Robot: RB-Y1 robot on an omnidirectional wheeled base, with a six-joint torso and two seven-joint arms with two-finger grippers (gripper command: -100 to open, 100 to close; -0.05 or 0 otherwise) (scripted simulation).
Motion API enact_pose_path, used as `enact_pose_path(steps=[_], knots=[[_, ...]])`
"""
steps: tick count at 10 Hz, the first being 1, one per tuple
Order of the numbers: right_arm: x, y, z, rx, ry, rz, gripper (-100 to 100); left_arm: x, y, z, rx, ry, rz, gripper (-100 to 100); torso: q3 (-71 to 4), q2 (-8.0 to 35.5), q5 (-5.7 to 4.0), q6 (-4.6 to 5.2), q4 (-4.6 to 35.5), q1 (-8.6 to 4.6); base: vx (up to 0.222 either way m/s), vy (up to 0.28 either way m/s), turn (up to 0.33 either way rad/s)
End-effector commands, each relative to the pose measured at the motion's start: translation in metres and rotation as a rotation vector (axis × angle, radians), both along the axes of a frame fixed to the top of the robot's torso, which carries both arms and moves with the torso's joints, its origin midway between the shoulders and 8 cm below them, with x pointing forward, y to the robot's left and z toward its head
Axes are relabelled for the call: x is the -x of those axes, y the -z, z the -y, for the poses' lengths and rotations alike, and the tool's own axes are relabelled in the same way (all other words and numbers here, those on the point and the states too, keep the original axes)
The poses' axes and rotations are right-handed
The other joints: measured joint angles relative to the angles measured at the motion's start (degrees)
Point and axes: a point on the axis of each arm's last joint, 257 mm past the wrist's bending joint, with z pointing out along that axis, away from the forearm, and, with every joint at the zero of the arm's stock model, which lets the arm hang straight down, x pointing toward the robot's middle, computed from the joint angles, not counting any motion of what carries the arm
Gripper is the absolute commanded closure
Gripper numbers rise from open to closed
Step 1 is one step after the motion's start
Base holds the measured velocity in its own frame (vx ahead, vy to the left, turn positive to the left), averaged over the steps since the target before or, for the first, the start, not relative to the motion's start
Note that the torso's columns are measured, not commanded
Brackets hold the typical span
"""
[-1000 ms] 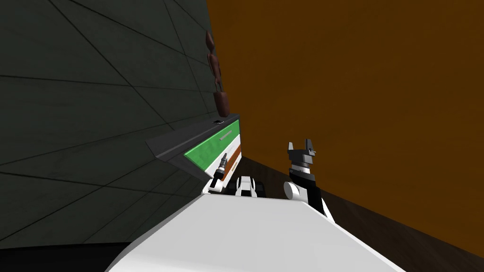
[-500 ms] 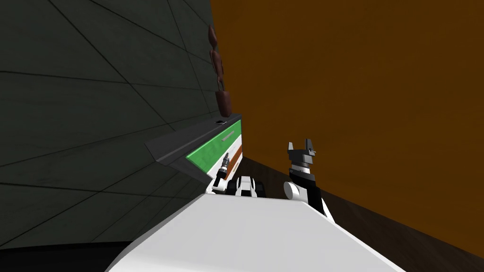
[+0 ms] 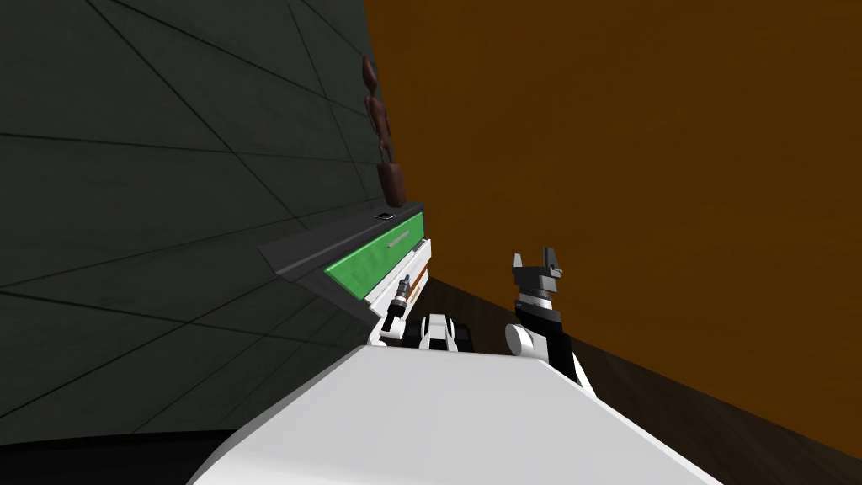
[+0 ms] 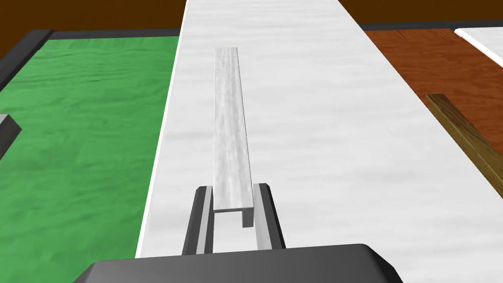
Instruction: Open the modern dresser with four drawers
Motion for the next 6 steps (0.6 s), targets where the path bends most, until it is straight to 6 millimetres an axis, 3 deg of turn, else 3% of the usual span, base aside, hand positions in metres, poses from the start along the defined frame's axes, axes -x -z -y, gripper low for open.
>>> enact_pose_path(steps=[1, 4, 5, 6], knots=[[0.000, 0.000, 0.000, 0.000, 0.000, 0.000, 0, 0.001, 0.002, 0.005, 0.001, 0.002, -0.005, 100, -0.1, -0.1, 0.01, -0.05, 0.1, 0.34, -0.056, -0.121, 0.005], [0.000, 0.000, 0.000, 0.000, 0.000, 0.000, 0, 0.002, 0.001, 0.010, -0.001, 0.004, -0.005, 100, 0.0, 0.0, -0.01, 0.06, 0.0, -0.09, -0.077, -0.182, 0.016], [0.000, 0.000, 0.000, 0.000, 0.000, 0.000, 0, -0.012, -0.011, 0.011, 0.001, 0.007, -0.002, -100, 0.0, 0.0, -0.02, 0.05, 0.0, -0.11, -0.091, -0.102, 0.031], [0.000, 0.000, 0.000, 0.000, 0.000, 0.000, 0, -0.012, -0.011, 0.011, 0.001, 0.007, -0.002, -100, 0.0, -0.1, 0.06, 0.06, 0.0, 0.30, -0.058, 0.016, -0.006]])
